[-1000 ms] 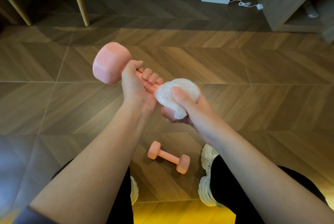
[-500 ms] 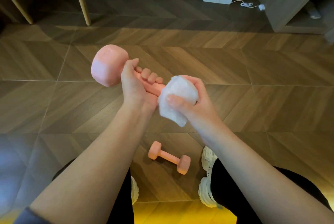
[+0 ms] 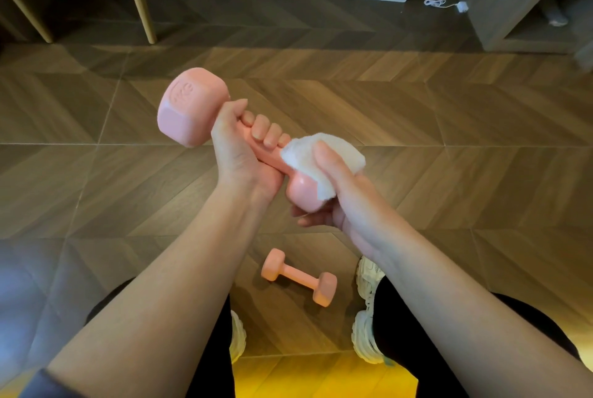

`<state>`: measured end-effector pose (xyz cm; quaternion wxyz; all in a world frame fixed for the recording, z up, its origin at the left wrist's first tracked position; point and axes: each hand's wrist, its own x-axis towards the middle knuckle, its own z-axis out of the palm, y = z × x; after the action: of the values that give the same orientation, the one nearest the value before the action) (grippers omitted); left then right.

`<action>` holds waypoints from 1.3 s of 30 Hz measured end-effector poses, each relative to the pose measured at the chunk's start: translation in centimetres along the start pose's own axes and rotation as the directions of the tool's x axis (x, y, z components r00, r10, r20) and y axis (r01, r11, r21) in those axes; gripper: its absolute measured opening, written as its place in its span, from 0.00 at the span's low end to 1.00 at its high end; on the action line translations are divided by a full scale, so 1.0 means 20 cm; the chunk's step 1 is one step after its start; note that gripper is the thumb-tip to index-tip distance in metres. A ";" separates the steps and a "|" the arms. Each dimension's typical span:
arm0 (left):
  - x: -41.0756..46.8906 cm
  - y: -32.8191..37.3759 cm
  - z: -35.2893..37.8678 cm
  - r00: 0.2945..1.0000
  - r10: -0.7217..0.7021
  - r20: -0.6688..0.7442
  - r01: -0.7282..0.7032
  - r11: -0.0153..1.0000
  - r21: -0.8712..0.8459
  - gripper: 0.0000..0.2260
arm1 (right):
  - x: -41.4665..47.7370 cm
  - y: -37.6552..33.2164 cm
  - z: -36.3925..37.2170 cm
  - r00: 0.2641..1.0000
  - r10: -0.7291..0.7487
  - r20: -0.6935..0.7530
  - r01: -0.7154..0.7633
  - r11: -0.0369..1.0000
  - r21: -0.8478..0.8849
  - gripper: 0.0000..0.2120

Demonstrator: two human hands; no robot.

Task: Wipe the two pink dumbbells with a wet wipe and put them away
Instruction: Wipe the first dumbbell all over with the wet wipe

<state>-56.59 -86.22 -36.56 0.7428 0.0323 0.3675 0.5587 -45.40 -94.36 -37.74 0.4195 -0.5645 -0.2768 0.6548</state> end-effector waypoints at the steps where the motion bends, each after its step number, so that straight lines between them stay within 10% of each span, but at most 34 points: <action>1: 0.00 0.00 0.00 1.000 0.004 0.003 -0.004 1.000 0.005 0.16 | -0.01 -0.01 -0.01 1.000 0.022 0.016 -0.023 0.999 0.039 0.26; 6: 0.03 0.04 -0.03 1.000 0.011 -0.016 -0.012 0.999 -0.044 0.15 | -0.02 -0.02 -0.09 0.961 -0.040 0.274 0.021 0.997 0.072 0.27; 14: 0.01 0.01 0.00 1.000 0.000 0.017 0.000 1.000 -0.005 0.16 | 0.00 -0.01 0.01 1.000 0.017 0.002 -0.017 1.000 -0.006 0.26; 20: 0.02 0.03 -0.03 0.999 0.015 -0.031 -0.015 1.000 -0.012 0.14 | -0.02 -0.01 -0.08 0.966 -0.059 0.252 0.011 0.982 0.188 0.18; 26: 0.02 -0.01 -0.02 0.998 0.007 -0.063 -0.004 0.999 0.050 0.15 | 0.01 0.03 0.01 0.999 -0.007 -0.052 0.011 0.996 0.084 0.18; 33: 0.03 0.04 -0.04 0.991 0.009 -0.130 -0.011 1.000 -0.012 0.13 | 0.01 0.03 -0.06 0.973 -0.137 0.183 0.113 0.984 0.137 0.24; 39: 0.02 0.01 -0.03 0.996 0.001 -0.094 0.004 0.998 0.055 0.15 | 0.02 0.05 0.02 0.985 -0.156 -0.080 0.157 0.987 0.012 0.26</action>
<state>-56.94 -85.98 -37.14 0.7240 0.0263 0.4173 0.5486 -46.02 -94.42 -38.72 0.4855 -0.5624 -0.2974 0.5996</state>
